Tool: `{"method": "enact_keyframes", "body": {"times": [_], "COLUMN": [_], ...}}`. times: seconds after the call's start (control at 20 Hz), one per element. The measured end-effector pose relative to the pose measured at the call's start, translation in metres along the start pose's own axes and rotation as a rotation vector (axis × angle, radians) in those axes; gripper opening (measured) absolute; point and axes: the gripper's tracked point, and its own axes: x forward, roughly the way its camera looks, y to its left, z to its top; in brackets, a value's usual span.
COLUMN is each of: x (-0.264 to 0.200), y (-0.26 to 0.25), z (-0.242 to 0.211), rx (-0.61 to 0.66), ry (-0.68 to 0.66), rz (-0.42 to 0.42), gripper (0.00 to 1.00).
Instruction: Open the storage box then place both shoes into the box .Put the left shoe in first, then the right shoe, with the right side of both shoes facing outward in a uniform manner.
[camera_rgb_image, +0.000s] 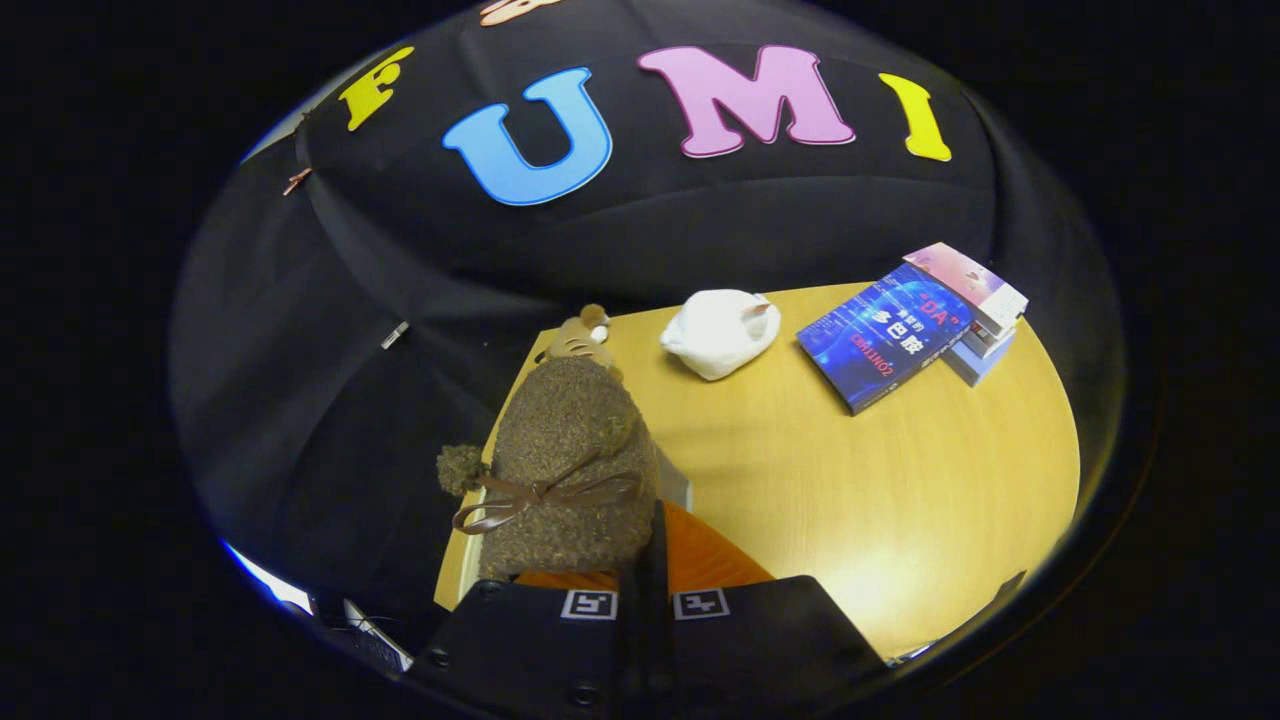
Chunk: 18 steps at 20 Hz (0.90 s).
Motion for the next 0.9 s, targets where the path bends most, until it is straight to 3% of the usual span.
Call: {"method": "enact_keyframes", "body": {"times": [0.15, 0.35, 0.7, 0.9], "x": [0.017, 0.046, 0.086, 0.104], "y": [0.034, 0.046, 0.0, 0.0], "z": [-0.017, -0.051, -0.085, -0.099], "rx": [-0.04, -0.117, -0.2, -0.142], "ry": [0.036, 0.1, 0.159, 0.2], "rz": [-0.022, -0.119, -0.365, -0.356], "gripper": [0.06, 0.06, 0.07, 0.13]}}
